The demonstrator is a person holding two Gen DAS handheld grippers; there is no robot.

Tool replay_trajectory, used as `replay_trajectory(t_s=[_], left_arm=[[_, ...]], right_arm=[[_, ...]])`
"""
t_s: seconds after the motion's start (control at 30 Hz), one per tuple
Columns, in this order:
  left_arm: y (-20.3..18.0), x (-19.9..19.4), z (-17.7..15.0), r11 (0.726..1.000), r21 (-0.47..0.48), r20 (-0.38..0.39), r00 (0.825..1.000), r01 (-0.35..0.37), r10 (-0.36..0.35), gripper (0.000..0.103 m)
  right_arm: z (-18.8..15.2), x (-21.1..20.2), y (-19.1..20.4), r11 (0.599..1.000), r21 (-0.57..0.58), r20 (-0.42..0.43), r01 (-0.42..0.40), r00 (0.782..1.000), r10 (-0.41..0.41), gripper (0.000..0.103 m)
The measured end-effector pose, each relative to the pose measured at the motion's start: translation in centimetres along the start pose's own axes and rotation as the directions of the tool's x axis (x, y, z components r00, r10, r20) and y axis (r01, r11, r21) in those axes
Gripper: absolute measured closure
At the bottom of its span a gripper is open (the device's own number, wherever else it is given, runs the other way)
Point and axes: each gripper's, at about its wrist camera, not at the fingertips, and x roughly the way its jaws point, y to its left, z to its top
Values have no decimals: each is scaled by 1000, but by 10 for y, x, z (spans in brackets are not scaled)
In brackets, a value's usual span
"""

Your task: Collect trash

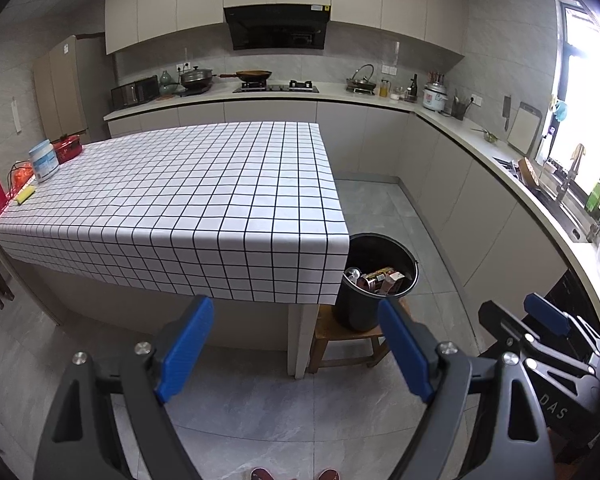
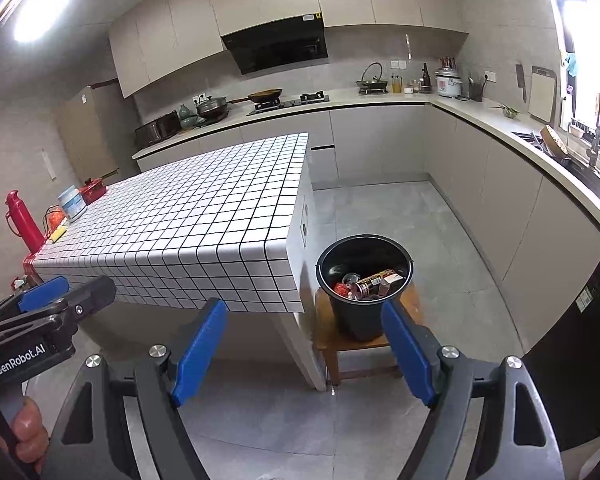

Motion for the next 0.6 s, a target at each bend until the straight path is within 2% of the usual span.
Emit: replay_trajectory(t_s=[0.6], left_arm=[[3, 4, 4, 1000, -1, -11, 1000, 10, -10, 14]], right_arm=[[3, 8, 5, 1000, 0, -10, 4, 1000, -4, 21]])
